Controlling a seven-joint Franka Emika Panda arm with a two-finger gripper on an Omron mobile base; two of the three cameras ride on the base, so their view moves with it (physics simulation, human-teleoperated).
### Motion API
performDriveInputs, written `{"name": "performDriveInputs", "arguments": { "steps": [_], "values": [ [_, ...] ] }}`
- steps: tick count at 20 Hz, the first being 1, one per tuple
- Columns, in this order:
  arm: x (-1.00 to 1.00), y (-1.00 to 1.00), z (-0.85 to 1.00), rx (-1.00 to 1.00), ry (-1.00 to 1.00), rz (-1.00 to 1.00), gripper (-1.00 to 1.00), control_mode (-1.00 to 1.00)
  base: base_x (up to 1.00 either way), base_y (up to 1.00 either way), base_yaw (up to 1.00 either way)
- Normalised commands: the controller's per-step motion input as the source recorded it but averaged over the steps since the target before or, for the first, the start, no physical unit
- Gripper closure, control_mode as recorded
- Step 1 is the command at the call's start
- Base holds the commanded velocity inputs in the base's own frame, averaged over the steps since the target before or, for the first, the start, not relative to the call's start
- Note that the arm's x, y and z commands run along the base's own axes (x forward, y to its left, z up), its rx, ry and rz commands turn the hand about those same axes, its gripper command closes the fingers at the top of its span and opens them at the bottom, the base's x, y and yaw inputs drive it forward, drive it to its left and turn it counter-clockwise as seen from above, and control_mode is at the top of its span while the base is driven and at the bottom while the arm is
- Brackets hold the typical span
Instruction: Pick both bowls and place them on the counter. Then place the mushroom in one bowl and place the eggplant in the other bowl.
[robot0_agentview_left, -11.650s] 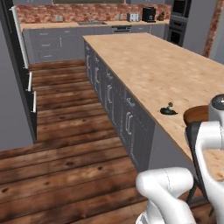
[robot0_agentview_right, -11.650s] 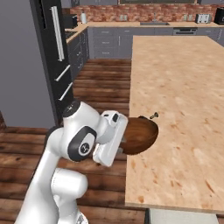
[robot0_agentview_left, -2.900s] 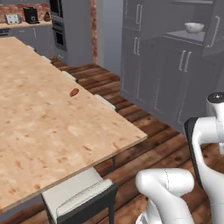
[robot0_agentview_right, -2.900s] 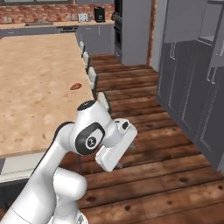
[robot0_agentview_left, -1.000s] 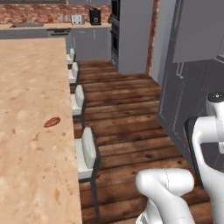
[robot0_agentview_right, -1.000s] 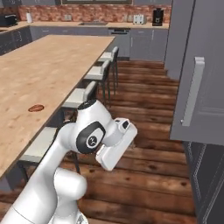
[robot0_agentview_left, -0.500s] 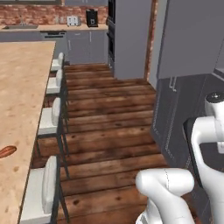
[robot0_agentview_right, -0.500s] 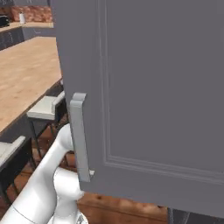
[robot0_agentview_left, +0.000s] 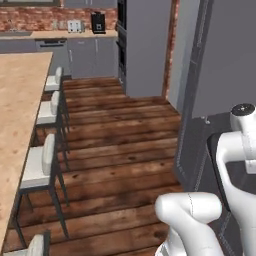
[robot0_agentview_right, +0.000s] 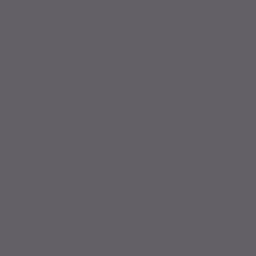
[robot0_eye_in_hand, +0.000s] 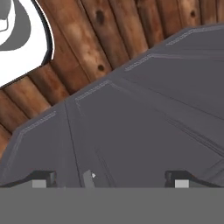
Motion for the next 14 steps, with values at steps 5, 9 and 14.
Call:
{"name": "performDriveInputs", "arguments": {
  "steps": [5, 9, 14],
  "values": [
    [0.00, 0.00, 0.00, 0.00, 0.00, 0.00, -1.00, 1.00, 0.01, -0.42, -0.50],
    [0.00, 0.00, 0.00, 0.00, 0.00, 0.00, -1.00, 1.00, 0.00, -0.03, -0.69],
    [0.00, 0.00, 0.00, 0.00, 0.00, 0.00, -1.00, 1.00, 0.00, 0.41, -0.57]
  ]
}}
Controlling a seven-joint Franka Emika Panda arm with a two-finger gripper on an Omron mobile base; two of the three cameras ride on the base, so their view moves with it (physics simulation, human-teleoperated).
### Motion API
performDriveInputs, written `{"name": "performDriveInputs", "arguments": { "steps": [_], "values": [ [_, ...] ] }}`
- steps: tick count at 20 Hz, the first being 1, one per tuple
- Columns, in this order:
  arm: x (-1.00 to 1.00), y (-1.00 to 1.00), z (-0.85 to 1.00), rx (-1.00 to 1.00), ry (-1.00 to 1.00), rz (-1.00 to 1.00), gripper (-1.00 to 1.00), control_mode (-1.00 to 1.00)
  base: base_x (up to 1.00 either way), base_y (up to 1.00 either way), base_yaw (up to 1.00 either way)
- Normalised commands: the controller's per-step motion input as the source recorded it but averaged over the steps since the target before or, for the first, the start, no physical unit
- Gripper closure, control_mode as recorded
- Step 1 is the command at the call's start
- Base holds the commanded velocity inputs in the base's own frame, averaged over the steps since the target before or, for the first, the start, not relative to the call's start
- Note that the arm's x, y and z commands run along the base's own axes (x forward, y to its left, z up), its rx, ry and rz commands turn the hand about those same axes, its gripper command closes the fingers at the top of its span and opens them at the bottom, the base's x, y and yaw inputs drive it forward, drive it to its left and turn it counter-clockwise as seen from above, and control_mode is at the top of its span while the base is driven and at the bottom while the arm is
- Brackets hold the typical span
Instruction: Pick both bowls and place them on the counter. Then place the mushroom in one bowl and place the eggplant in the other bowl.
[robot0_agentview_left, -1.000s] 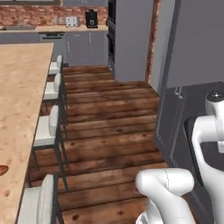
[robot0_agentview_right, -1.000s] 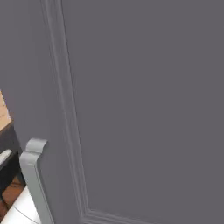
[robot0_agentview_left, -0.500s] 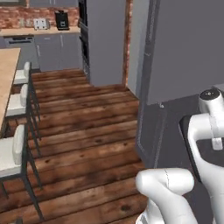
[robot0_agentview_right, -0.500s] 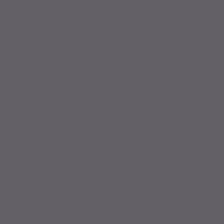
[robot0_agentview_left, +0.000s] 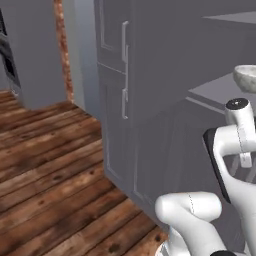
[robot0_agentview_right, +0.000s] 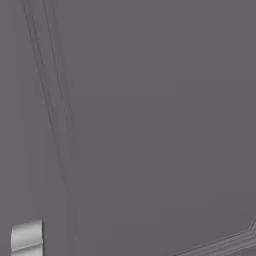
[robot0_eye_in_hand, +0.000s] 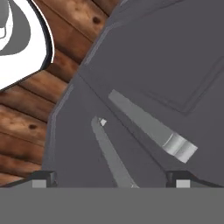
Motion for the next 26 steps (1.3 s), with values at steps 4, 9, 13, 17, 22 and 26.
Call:
{"name": "performDriveInputs", "arguments": {
  "steps": [4, 9, 13, 17, 22, 26],
  "values": [
    [0.00, 0.00, 0.00, 0.00, 0.00, 0.00, -1.00, 1.00, 0.03, 0.25, -0.47],
    [0.00, 0.00, 0.00, 0.00, 0.00, 0.00, -1.00, 1.00, 0.15, 0.39, -0.42],
    [0.00, 0.00, 0.00, 0.00, 0.00, 0.00, -1.00, 1.00, 0.40, 0.45, -0.33],
    [0.00, 0.00, 0.00, 0.00, 0.00, 0.00, -1.00, 1.00, 0.49, 0.39, -0.24],
    [0.00, 0.00, 0.00, 0.00, 0.00, 0.00, -1.00, 1.00, 0.50, -0.02, -0.15],
    [0.00, 0.00, 0.00, 0.00, 0.00, 0.00, -1.00, 1.00, 0.53, -0.32, -0.07]
  ]
}}
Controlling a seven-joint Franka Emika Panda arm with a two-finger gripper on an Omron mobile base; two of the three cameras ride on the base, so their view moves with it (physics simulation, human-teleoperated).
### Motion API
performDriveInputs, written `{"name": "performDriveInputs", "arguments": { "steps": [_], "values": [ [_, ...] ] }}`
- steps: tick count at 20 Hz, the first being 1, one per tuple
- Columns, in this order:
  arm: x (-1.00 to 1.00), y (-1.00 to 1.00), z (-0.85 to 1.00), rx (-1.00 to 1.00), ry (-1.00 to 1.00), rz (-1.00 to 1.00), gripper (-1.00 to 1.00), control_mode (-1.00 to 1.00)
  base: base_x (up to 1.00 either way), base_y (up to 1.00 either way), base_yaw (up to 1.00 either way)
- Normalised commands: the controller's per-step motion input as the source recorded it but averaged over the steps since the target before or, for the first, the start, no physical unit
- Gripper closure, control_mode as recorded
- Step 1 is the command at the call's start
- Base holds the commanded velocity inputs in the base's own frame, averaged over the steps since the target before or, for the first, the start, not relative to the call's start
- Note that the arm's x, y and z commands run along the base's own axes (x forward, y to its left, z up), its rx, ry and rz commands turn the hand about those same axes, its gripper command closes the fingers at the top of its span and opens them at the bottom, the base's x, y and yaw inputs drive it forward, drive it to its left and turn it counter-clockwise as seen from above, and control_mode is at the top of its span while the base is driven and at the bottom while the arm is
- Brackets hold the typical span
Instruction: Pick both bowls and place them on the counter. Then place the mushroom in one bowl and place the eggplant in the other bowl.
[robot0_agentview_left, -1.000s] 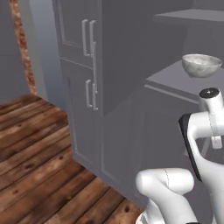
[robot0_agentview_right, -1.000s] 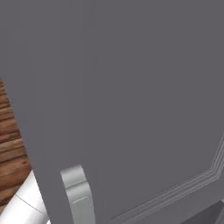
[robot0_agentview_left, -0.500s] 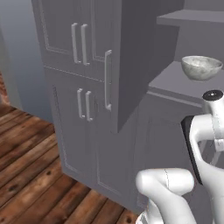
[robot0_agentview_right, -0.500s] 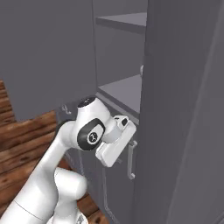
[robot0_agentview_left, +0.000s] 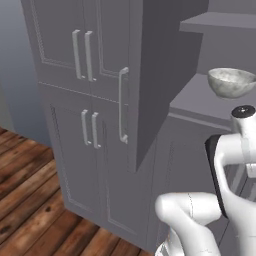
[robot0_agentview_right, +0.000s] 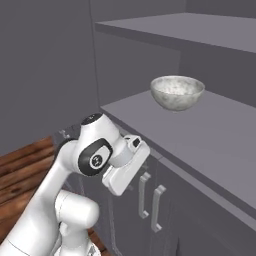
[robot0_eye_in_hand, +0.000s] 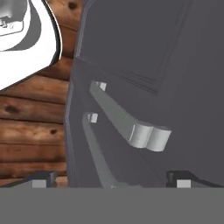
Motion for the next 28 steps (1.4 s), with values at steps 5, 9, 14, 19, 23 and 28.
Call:
{"name": "performDriveInputs", "arguments": {
  "steps": [5, 9, 14, 19, 23, 28],
  "values": [
    [0.17, -0.04, 0.09, 0.00, 0.04, -0.02, -1.00, -1.00, 0.00, 0.00, 0.00],
    [-0.33, 0.00, 0.86, -0.03, -0.10, -0.04, -1.00, -1.00, 0.00, 0.00, 0.00],
    [-0.10, 0.06, 1.00, -0.07, -0.04, -0.04, -1.00, -1.00, 0.00, 0.00, 0.00],
    [0.23, 0.18, 0.91, -0.08, 0.00, 0.01, -1.00, -1.00, 0.00, 0.00, 0.00],
    [0.57, 0.09, 0.61, -0.01, 0.00, 0.14, -1.00, -1.00, 0.00, 0.00, 0.00],
    [0.39, -0.09, 0.30, 0.00, -0.04, 0.15, -1.00, -1.00, 0.00, 0.00, 0.00]
  ]
}}
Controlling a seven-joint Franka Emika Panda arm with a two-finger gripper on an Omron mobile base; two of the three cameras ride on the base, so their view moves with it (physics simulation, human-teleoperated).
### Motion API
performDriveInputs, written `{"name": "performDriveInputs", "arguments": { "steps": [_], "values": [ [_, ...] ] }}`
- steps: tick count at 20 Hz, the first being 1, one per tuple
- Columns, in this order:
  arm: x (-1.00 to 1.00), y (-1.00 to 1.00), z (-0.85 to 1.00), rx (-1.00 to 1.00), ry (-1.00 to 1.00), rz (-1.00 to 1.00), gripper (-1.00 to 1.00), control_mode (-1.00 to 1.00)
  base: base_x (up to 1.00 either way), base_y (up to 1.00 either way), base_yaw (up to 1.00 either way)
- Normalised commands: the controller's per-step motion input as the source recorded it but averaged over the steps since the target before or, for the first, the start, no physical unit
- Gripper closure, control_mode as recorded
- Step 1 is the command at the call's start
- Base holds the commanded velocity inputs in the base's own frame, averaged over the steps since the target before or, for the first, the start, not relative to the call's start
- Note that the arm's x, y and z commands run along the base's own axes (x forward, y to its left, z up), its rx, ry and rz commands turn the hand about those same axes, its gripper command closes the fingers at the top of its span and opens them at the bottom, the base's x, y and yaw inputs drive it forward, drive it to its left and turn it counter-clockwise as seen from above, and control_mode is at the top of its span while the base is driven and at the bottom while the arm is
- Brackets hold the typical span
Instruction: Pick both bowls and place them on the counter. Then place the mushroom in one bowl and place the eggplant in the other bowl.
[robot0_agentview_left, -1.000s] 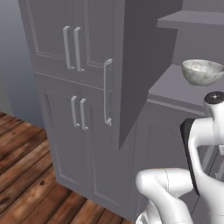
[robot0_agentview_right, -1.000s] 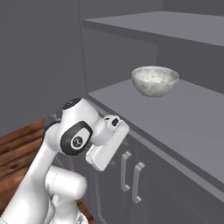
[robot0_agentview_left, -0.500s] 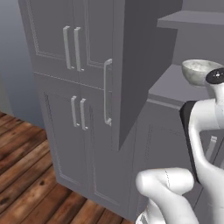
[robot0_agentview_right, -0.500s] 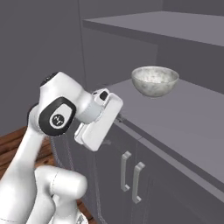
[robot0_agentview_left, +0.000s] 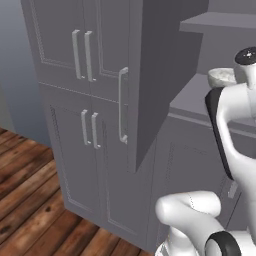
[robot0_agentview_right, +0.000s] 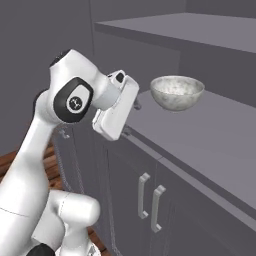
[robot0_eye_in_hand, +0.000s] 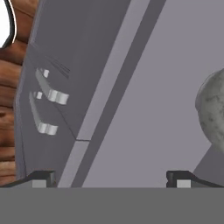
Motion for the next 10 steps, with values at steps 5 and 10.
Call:
{"name": "performDriveInputs", "arguments": {
  "steps": [5, 10],
  "values": [
    [0.34, -0.19, 0.02, 0.00, -0.01, 0.02, -1.00, -1.00, 0.00, 0.00, 0.00],
    [0.60, -0.07, -0.02, 0.00, 0.00, 0.00, -1.00, -1.00, 0.00, 0.00, 0.00]
  ]
}}
